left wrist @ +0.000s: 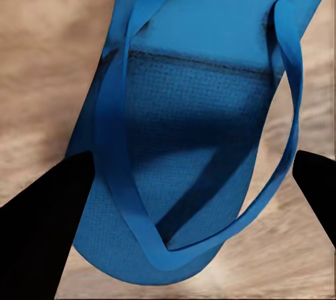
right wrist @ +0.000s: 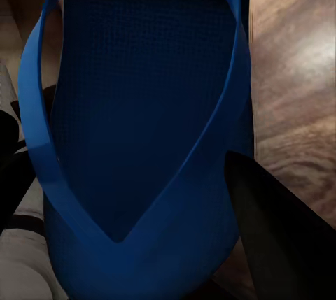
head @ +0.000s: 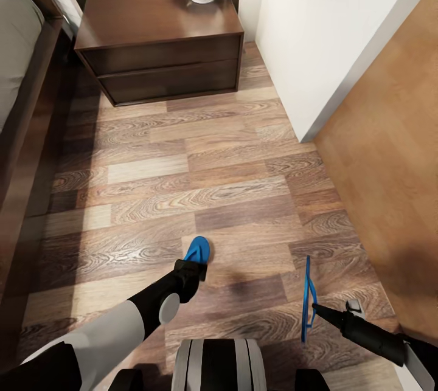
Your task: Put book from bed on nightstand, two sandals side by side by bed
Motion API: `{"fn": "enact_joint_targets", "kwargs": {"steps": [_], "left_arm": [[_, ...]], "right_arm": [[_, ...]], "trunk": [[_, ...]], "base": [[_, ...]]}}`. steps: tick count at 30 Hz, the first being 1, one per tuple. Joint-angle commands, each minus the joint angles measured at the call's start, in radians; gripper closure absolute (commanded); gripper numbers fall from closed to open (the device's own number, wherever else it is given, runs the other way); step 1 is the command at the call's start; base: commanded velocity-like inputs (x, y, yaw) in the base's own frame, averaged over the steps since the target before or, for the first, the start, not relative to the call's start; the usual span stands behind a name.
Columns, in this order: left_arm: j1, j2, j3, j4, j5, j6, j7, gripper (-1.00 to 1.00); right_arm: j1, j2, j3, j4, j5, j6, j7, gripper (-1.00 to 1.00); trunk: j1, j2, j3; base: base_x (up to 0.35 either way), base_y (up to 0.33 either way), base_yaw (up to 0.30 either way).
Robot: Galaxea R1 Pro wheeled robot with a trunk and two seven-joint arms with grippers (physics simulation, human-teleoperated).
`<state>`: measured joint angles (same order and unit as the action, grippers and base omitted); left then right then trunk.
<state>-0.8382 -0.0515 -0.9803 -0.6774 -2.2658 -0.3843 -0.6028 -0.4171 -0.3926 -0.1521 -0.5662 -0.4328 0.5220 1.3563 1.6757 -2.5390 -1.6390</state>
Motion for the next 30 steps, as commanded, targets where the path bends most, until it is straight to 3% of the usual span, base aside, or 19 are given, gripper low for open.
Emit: {"fn": "enact_joint_targets", "kwargs": {"steps": [1,11,17,30], "left_arm": [[0.0,0.0,-0.003,-0.001,-0.005,-0.005,0.0,1.0],[0.0,-0.005,-0.003,-0.001,0.001,-0.005,0.0,1.0],[0.0,-0.005,-0.004,-0.001,0.002,-0.005,0.0,1.0],[0.0,-0.005,-0.003,-0.001,0.002,-0.005,0.001,1.0]], "right_arm": [[0.0,0.0,0.0,0.0,-0.003,0.01,0.001,1.0],[0.0,-0.001,0.0,0.0,-0.003,0.01,0.001,1.0],[0.0,-0.02,0.0,0.002,-0.003,0.01,0.001,1.0],[0.0,-0.022,0.0,0.003,-0.003,0.01,0.001,1.0]], "trunk": [[-0.001,0.0,0.003],[-0.005,0.002,0.042],[-0.008,0.004,0.065],[-0.014,0.007,0.116]], "base": [[0.0,0.0,0.0],[0.0,0.0,0.0],[0.0,0.0,0.0],[0.0,0.0,0.0]]}}
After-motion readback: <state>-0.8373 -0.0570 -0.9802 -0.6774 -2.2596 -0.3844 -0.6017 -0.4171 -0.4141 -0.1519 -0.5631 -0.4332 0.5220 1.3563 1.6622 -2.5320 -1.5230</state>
